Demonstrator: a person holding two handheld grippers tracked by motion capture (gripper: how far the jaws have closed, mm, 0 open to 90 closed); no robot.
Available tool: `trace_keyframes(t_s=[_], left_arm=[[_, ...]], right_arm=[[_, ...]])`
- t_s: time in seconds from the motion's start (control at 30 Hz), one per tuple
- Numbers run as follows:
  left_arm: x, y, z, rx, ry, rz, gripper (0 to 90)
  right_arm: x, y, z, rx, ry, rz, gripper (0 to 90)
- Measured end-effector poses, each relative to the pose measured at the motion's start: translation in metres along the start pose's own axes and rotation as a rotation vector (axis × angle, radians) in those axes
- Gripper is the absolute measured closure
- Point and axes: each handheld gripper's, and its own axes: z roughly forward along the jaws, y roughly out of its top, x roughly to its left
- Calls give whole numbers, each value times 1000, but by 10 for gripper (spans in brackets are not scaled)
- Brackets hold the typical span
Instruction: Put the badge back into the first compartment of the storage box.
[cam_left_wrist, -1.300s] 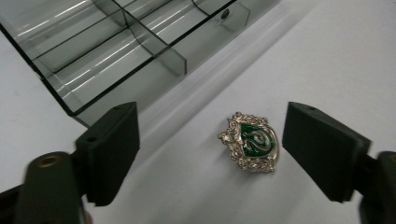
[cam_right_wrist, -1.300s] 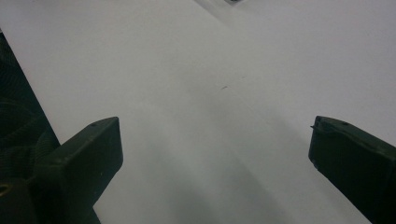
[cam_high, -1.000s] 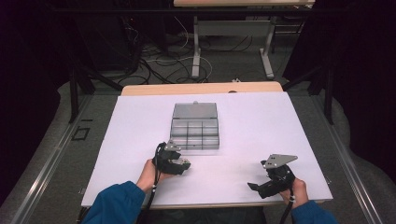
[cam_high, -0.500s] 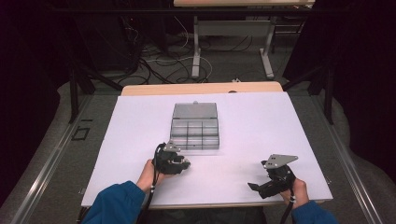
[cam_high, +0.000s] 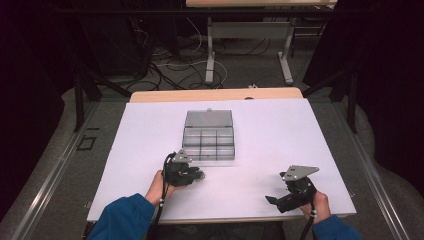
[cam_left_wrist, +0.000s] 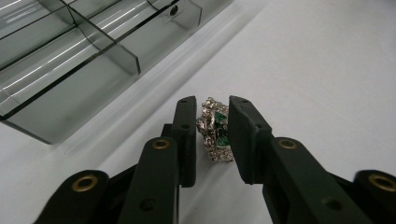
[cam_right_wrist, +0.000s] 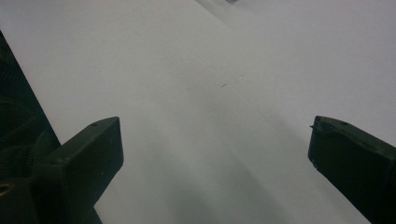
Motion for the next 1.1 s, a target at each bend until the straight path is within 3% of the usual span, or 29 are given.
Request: trace_keyframes(t_s=[0.2,0.23,0.43,0.5,0.67,0.8,1.1], left_arm=[[-2,1,-2,-25,-33,-2,811],[-3,2,-3,-26,-40,16,824],[-4,2,-4,-29,-42,29,845],[-4,1,-4,-58,-50,26,847],[-9,2,-4,-50,-25,56,879],[-8,2,-6,-39,-32,62,879],[-9,3,-12,-70,-21,77,879]], right_arm=[[-1,0,-2,17,6,-2,28],[-1,0,-2,9,4,-2,28],[0,0,-2,13,3,3,29],[0,0,-2,10,2,-3,29],[0,0,-2,9,-1,-3,28],[0,0,-2,10,0,-5,28],[0,-1,-2,6,-1,1,29]])
